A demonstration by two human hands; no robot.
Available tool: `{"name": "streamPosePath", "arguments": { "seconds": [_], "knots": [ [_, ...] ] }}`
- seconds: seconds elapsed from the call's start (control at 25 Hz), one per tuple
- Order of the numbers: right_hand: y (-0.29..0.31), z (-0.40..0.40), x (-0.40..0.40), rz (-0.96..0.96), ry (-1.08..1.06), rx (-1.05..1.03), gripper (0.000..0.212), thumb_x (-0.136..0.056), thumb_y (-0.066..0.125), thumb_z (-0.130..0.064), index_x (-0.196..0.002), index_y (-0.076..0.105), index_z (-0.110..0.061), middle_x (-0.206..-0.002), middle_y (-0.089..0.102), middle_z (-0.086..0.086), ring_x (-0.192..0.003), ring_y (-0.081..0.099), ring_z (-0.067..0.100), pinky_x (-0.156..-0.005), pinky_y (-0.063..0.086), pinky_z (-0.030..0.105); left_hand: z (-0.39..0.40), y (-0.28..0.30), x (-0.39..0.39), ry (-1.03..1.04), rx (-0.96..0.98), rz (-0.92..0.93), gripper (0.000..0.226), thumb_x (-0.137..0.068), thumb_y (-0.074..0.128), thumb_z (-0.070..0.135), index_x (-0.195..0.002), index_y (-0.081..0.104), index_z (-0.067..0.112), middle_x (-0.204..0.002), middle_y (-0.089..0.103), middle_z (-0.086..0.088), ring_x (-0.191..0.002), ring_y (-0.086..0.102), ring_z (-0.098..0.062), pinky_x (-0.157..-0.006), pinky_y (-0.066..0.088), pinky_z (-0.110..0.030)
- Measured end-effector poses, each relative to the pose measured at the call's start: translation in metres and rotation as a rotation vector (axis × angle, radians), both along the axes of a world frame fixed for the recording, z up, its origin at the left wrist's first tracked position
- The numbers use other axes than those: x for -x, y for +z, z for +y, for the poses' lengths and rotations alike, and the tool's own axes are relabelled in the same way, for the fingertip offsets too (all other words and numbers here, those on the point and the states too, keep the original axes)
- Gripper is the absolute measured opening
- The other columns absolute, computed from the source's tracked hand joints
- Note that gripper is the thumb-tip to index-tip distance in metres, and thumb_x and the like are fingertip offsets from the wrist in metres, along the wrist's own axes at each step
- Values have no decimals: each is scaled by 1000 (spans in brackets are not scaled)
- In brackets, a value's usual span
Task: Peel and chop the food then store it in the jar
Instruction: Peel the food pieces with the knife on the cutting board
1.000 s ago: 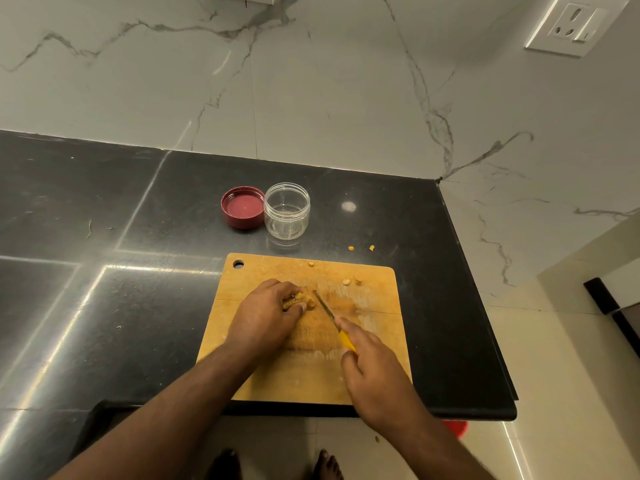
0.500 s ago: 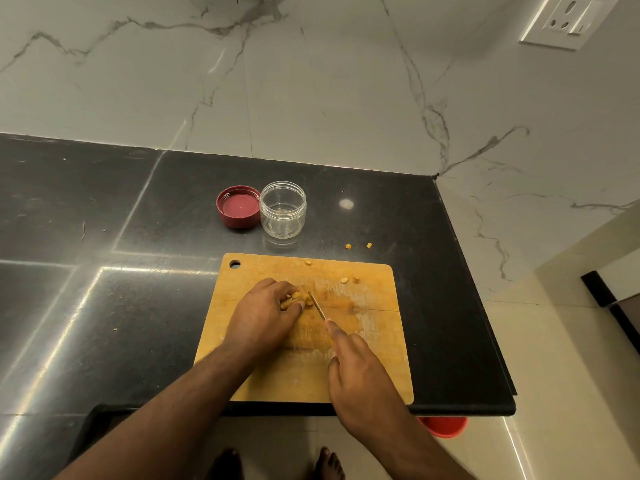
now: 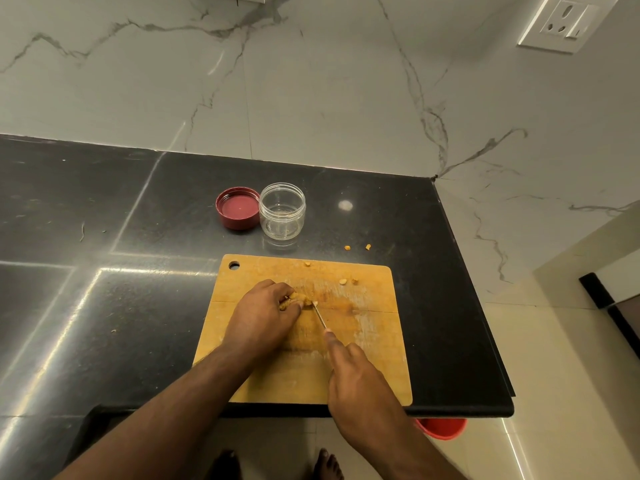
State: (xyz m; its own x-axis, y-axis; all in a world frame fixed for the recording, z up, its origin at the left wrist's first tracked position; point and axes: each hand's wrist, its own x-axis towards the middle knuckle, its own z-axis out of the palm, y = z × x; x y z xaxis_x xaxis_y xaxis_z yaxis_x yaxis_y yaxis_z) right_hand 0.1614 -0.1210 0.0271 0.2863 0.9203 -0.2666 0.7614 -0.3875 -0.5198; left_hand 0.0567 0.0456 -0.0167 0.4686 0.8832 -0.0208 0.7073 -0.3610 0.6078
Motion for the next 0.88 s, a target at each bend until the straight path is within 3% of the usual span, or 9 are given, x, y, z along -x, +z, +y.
{"name": "streamPosePath", "arguments": {
  "seconds": [0.2,0.28,0.44,0.64,0.88],
  "knots": [
    [3,-2,-25,-185,-27,-90,56,-104,30,-20,-156,9,-30,-124,41,-9,-77,50,8,-64,46,19,0,-1,3,-12,40,-11,44,-94,62,45,-132,63,21,-118,61,7,-101,55,-9,-86,49,-26],
    [6,-1,-31,-116,-81,-144,55,-105,35,-24,-155,15,-35,-116,43,-13,-79,53,8,-67,49,21,-1,-1,4,-14,53,-12,45,-95,62,44,-134,61,22,-121,60,8,-104,56,-9,-89,50,-27],
    [6,-4,-26,11,-10,-92,50,-104,36,-28,-152,26,-37,-118,46,-14,-96,52,4,-82,47,21,-2,3,5,-1,87,-32,41,-93,65,44,-129,61,26,-117,61,9,-100,55,-7,-86,50,-25],
    [3,-6,-45,-100,-141,-100,50,-104,37,-27,-152,26,-34,-123,48,-10,-100,53,8,-89,50,28,-2,8,4,17,174,-57,22,-91,68,43,-106,58,31,-104,60,12,-89,54,-6,-77,52,-26],
    [5,-6,-43,-12,-83,-108,48,-103,40,-26,-150,33,-35,-130,51,-11,-106,51,3,-92,47,20,3,11,4,7,236,-129,27,-92,69,38,-116,64,28,-114,60,11,-95,55,-7,-75,45,-20]
  ]
}}
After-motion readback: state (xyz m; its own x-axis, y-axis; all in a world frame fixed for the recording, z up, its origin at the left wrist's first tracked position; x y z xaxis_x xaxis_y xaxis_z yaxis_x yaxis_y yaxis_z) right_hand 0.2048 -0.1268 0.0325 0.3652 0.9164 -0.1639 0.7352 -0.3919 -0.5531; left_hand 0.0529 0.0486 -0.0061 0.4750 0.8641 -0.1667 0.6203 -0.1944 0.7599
